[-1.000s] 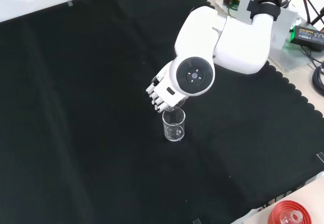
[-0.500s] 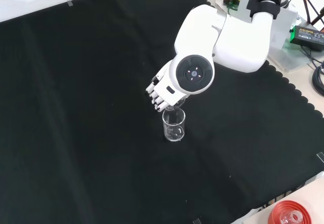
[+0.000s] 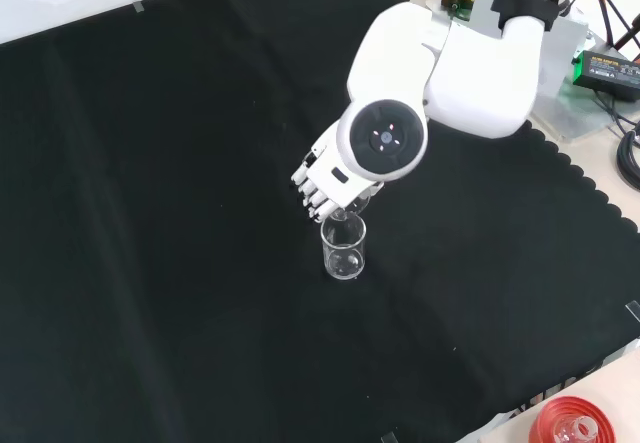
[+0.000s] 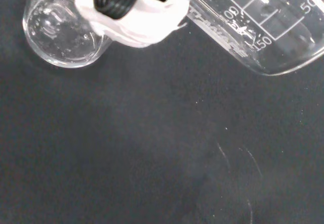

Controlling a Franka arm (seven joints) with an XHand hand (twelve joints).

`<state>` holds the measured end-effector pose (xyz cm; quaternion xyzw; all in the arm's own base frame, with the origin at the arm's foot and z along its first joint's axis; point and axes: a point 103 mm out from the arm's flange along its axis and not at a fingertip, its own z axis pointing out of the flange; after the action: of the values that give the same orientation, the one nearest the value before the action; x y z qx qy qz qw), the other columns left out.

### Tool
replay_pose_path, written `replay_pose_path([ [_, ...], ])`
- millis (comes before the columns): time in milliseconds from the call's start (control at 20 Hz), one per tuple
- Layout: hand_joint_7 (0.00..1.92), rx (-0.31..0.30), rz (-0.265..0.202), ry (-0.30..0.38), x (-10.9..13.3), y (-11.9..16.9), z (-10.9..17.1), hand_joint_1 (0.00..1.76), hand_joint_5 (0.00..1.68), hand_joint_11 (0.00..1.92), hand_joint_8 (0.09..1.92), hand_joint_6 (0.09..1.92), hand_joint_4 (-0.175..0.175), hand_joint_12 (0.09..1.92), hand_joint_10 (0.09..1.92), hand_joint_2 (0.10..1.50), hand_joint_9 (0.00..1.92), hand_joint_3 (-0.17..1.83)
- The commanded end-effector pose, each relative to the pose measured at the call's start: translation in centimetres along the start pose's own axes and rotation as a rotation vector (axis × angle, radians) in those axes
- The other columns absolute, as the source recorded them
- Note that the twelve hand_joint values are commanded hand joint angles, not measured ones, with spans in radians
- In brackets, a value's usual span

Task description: Pour the water from the handheld beaker into the one on the table.

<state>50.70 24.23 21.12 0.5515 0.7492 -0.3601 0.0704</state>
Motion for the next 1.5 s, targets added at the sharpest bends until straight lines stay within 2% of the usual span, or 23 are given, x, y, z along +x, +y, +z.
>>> replay_pose_path([
  [50, 1.26, -0.009, -0.007, 0.097, -0.9, -0.3, 0.2, 1.41, 1.08, 0.84, 0.55, 0.81, -0.129, 0.88, 0.68, 1.07, 1.32, -0.17],
  [300, 1.26, -0.047, -0.026, 0.190, -1.8, -0.7, 0.3, 1.41, 1.08, 0.84, 0.55, 0.82, -0.130, 0.88, 0.68, 1.07, 1.32, -0.17],
  [600, 1.26, -0.133, -0.058, 0.329, -3.5, -1.0, 1.0, 1.41, 1.08, 0.84, 0.55, 0.82, -0.130, 0.88, 0.68, 1.07, 1.32, -0.17],
  [800, 1.26, -0.201, -0.062, 0.411, -4.3, -1.0, 1.5, 1.41, 1.08, 0.84, 0.55, 0.82, -0.130, 0.88, 0.68, 1.07, 1.32, -0.17],
  [900, 1.26, -0.213, -0.072, 0.460, -4.6, -0.8, 1.8, 1.41, 1.08, 0.84, 0.55, 0.82, -0.130, 0.88, 0.68, 1.07, 1.32, -0.17],
  [1300, 1.26, -0.240, -0.094, 0.582, -5.8, 0.7, 3.4, 1.41, 1.08, 0.84, 0.55, 0.82, -0.130, 0.88, 0.69, 1.07, 1.32, -0.17],
  [1500, 1.26, -0.258, -0.121, 0.620, -5.9, 1.3, 4.1, 1.41, 1.08, 0.84, 0.55, 0.82, -0.130, 0.88, 0.69, 1.07, 1.32, -0.17],
])
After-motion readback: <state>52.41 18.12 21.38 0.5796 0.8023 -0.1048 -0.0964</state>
